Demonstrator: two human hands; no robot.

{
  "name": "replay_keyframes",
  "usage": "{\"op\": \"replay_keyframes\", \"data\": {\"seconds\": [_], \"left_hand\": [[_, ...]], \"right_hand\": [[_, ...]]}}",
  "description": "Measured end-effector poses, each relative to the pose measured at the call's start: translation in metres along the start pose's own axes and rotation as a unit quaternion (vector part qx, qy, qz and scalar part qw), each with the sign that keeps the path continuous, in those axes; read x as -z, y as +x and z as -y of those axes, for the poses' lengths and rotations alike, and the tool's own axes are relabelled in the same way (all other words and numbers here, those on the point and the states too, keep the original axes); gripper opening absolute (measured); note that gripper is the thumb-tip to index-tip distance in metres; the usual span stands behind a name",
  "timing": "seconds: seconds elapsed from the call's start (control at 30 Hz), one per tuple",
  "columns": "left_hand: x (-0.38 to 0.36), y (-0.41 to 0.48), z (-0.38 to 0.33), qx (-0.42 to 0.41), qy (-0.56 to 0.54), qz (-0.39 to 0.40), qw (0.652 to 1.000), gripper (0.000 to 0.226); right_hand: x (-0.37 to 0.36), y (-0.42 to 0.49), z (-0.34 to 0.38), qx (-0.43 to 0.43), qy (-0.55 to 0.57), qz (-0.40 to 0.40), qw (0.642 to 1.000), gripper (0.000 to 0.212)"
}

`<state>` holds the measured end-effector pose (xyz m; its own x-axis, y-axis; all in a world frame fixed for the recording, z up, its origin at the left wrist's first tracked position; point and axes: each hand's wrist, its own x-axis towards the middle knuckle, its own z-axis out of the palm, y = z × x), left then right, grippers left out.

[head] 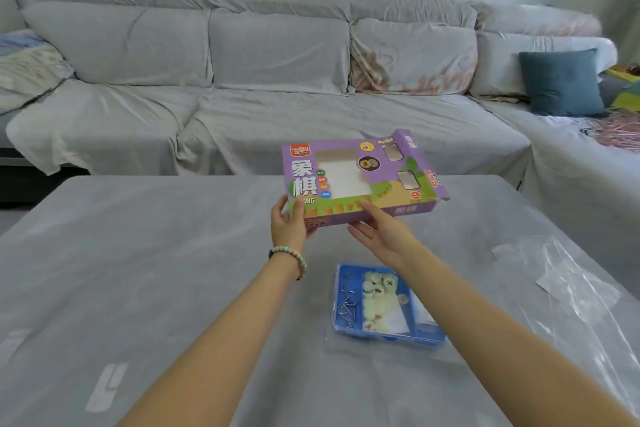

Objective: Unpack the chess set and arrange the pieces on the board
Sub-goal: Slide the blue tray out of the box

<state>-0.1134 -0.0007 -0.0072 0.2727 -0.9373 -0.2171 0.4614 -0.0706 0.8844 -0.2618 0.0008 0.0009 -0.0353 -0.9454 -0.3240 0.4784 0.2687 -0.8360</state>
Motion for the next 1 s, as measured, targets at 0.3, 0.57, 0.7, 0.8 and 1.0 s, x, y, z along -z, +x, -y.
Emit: {"op": "replay_keyframes", "data": {"seconds": [0.3, 0.57, 0.7, 0.8, 1.0], "left_hand": [[-0.087, 0.047, 0.082, 0.0, 0.246, 0.107, 0.963, 0.044], [-0.101, 0.071, 0.128, -0.037, 0.339, 0.149, 0.928, 0.043], [-0.1, 0.074, 0.133, -0.05, 0.379, 0.162, 0.91, 0.039], [-0.096, 0.068, 0.131, -0.058, 0.409, 0.189, 0.891, 0.04], [-0.069, 0.033, 0.121, -0.096, 0.498, 0.259, 0.822, 0.05]], "right_hand": [[0.167, 0.091, 0.104, 0.054, 0.013, -0.222, 0.973, 0.039], [0.251, 0.147, 0.105, 0.009, 0.043, -0.292, 0.955, 0.047], [0.266, 0.155, 0.094, 0.03, 0.01, -0.317, 0.948, 0.06], [0.265, 0.155, 0.088, 0.041, -0.018, -0.362, 0.931, 0.07], [0.213, 0.091, 0.057, 0.115, -0.221, -0.313, 0.916, 0.066]]}}
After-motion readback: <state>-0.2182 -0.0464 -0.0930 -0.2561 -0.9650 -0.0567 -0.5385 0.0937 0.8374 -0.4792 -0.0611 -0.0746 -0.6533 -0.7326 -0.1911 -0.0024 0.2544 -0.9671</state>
